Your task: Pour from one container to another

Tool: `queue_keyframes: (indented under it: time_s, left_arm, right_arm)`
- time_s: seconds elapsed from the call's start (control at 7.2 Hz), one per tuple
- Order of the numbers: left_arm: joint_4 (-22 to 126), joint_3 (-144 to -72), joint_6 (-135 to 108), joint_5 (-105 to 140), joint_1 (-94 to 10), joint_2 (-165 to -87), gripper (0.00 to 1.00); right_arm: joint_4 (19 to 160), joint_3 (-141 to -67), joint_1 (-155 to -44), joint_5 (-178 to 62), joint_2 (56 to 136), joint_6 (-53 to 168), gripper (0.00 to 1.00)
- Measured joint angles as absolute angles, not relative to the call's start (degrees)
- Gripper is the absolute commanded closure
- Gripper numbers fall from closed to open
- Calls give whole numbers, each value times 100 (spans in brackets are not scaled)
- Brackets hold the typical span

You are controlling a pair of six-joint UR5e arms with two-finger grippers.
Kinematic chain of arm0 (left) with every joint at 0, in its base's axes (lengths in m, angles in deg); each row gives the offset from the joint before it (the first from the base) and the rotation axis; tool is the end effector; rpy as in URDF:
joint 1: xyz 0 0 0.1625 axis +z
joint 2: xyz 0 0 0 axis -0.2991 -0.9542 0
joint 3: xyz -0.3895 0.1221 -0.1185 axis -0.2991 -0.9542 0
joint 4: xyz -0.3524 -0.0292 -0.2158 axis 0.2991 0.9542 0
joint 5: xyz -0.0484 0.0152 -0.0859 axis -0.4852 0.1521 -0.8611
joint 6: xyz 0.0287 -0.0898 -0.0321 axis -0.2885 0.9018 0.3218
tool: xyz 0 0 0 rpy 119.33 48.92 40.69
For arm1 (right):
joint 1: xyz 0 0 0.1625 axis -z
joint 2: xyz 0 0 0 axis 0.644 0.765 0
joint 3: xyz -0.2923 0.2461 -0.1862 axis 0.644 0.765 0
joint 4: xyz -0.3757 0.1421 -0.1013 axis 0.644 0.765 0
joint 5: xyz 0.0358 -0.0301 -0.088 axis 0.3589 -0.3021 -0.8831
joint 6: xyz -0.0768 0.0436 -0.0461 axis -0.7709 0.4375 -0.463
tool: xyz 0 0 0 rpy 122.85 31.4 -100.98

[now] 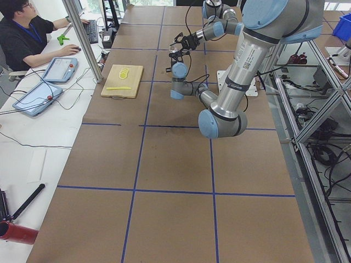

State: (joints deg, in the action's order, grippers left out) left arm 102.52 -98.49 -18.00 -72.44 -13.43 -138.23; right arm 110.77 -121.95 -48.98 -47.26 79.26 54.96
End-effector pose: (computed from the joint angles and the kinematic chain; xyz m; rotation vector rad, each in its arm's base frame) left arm 0.5171 -0.4210 0.2533 1.3180 1.2662 0.9445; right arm -0.5299 -0.3018 0.1310 1.2287 0.0338 -0.5939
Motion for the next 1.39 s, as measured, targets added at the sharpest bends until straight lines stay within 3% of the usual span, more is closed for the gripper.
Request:
queue_keyframes:
  time_s: [1.39]
  left_arm:
    - [10244,-9849,-1800,-7244,-1344,-13827,100]
  right_arm:
    - [11206,-12210,-4895,-4782,7926,4983,100]
